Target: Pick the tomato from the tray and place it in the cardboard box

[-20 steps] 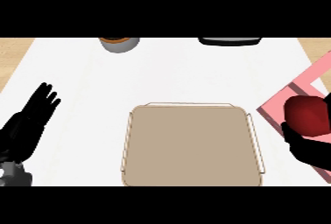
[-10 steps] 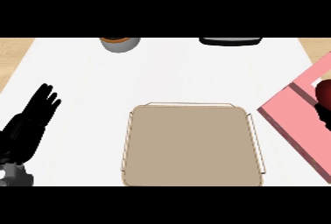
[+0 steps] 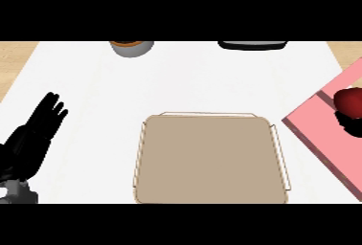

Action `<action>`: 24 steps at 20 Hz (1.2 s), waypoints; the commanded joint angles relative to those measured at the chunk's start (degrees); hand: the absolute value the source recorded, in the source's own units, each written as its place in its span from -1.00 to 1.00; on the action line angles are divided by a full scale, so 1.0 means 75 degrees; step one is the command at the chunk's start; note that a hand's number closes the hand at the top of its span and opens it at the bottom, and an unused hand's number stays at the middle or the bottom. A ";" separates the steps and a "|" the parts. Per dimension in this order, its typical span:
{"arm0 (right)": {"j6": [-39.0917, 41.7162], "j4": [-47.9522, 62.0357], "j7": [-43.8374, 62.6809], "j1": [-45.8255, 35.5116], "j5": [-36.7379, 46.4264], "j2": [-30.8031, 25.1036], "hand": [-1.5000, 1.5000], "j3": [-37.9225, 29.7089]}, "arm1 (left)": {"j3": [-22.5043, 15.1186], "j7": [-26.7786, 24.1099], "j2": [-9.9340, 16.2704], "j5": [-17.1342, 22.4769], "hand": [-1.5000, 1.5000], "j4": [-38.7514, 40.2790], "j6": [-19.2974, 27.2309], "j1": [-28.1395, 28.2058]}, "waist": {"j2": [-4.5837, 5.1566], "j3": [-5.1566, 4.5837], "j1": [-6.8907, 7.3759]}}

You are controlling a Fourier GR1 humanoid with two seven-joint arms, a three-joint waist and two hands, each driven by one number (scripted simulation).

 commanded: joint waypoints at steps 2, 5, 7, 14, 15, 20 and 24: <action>0.0056 0.1321 -0.0417 0.0394 -0.0320 0.0139 1.00 -0.0066 | 0.0201 -0.0131 0.0117 0.0142 0.00 0.0519 -0.0129 -0.0305 | 0.0027 0.0000 -0.0023; 0.0150 0.1672 0.0497 0.0130 -0.0126 0.0182 -1.00 -0.0342 | 0.0016 -0.0188 -0.0022 -0.0122 0.00 0.0286 0.0012 -0.0114 | 0.0003 -0.0003 -0.0008; -0.0204 0.2540 -0.0338 0.0251 -0.0249 -0.0155 -1.00 -0.0429 | 0.0012 0.0409 0.0058 0.0061 0.00 -0.0318 0.0050 -0.0109 | -0.0003 0.0002 0.0013; -0.1272 0.2436 -0.1678 0.0512 -0.1390 0.0303 -1.00 -0.0841 | -0.0137 0.0110 -0.0164 -0.0207 0.00 -0.0070 0.0168 -0.0097 | -0.0015 0.0006 -0.0031; -0.1148 0.2165 -0.1460 0.0366 -0.1747 0.0413 -1.00 -0.1103 | 0.0064 -0.0012 -0.0087 -0.0027 0.00 0.0208 0.0074 -0.0226 | -0.0019 0.0002 -0.0068; -0.1443 0.1675 -0.1186 0.0065 -0.3310 0.0946 -1.00 -0.2314 | -0.0140 -0.0147 -0.0285 -0.0308 0.00 0.0150 0.0234 -0.0064 | -0.0035 0.0002 -0.0145; -0.1015 0.1619 -0.1045 0.0200 -0.4569 0.0621 -1.00 -0.3247 | 0.0187 -0.0165 0.0064 -0.0020 0.00 0.0379 -0.0076 -0.0194 | -0.0030 -0.0003 -0.0152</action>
